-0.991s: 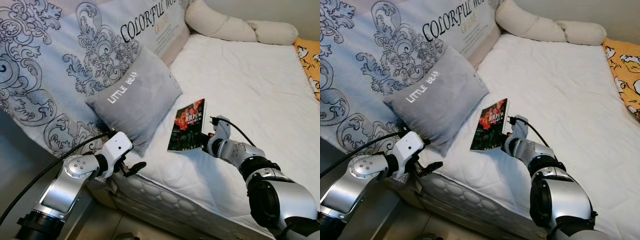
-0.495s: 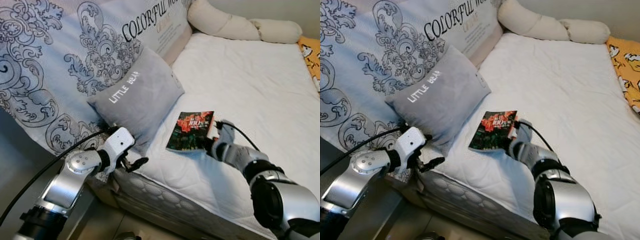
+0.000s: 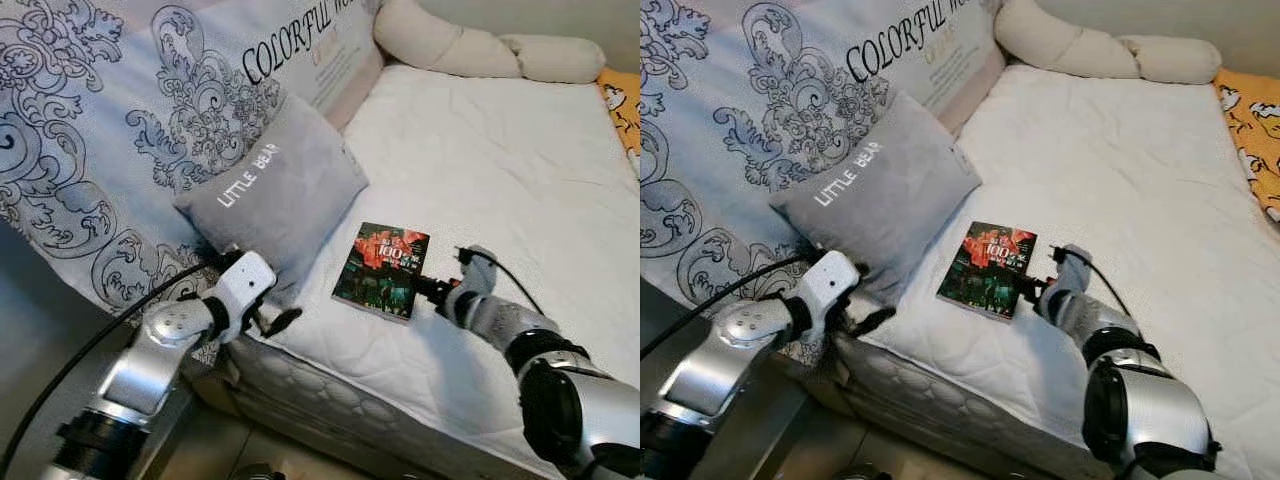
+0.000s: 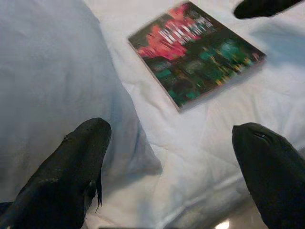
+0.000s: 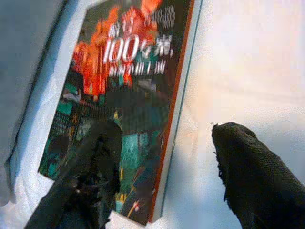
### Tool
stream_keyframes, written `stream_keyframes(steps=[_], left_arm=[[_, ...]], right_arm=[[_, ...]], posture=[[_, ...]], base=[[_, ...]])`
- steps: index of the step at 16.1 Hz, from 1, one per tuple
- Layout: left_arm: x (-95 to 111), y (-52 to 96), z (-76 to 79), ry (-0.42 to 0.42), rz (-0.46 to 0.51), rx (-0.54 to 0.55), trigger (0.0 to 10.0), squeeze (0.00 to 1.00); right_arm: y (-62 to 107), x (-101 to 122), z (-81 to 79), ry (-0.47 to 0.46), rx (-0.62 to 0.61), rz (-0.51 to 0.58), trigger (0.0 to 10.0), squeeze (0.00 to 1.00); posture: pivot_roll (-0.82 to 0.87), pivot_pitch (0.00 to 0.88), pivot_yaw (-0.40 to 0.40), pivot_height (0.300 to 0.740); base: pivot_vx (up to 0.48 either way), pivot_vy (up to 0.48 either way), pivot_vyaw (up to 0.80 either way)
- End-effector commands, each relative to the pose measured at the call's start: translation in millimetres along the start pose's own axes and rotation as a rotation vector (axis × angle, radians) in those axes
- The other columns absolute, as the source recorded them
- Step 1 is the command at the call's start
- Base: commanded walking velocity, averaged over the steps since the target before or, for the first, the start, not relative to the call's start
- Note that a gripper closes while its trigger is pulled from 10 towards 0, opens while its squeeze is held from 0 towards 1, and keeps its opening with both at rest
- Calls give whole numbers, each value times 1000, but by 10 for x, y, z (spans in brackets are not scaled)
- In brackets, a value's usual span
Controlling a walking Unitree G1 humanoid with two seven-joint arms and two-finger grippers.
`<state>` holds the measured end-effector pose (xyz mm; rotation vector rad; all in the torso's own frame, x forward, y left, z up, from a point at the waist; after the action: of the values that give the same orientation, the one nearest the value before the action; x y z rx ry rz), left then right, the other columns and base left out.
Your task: Clean up the room
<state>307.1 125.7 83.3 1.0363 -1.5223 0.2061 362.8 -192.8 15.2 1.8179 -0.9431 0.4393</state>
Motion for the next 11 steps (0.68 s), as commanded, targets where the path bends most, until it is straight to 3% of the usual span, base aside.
stream_keyframes(steps=[1, 2, 3, 4, 6, 8, 10, 11], left_arm=[[22, 25, -155, 70, 35, 120, 10000, 231], [31, 51, -220, 105, 66, 212, 10000, 231], [36, 67, -242, 101, 75, 246, 10000, 231], [96, 136, -279, 115, 121, 342, 10000, 239], [150, 205, -317, 185, 165, 433, 10000, 243], [127, 222, -237, 239, 172, 448, 10000, 243], [87, 243, -243, 250, 163, 481, 10000, 243], [81, 253, -247, 257, 163, 493, 10000, 247]], right_arm=[[31, 79, 35, 89, 14, 40, 10000, 1000], [61, 124, 57, 159, 16, 81, 10000, 1000], [74, 139, 55, 171, 19, 98, 10000, 1000], [237, 312, 49, 257, -49, 248, 10000, 1000], [484, 414, -58, 336, -97, 413, 10000, 1000], [746, 330, -219, 482, -149, 564, 10000, 1000], [839, 202, -223, 518, -184, 577, 10000, 1000], [866, 144, -181, 479, -224, 564, 10000, 1000]], posture=[[58, 0, 51, 740], [48, 0, 47, 740], [48, 0, 45, 740], [36, 0, 39, 740], [20, 0, 41, 740], [4, 0, 37, 740], [3, 0, 35, 740], [7, 0, 30, 740]], base=[[0, 0, 0], [0, 0, 0], [0, 0, 0], [0, 0, 0], [0, 0, 0], [0, -336, 0], [0, -364, 0], [0, -398, 0]])
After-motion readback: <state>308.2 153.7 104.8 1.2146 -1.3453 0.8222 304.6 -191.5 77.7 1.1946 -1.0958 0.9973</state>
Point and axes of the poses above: a point about 5 cm out from each wrist's last joint towards the gripper, its own y axis pointing back from the gripper into the wrist, its own x axis along the axis of the wrist's last joint, z = x × y, the point moved 4 cm from there along -y, pointing out of the wrist towards the gripper, and after that the axes turned 1 degree about -y, right-handed, at the moved point
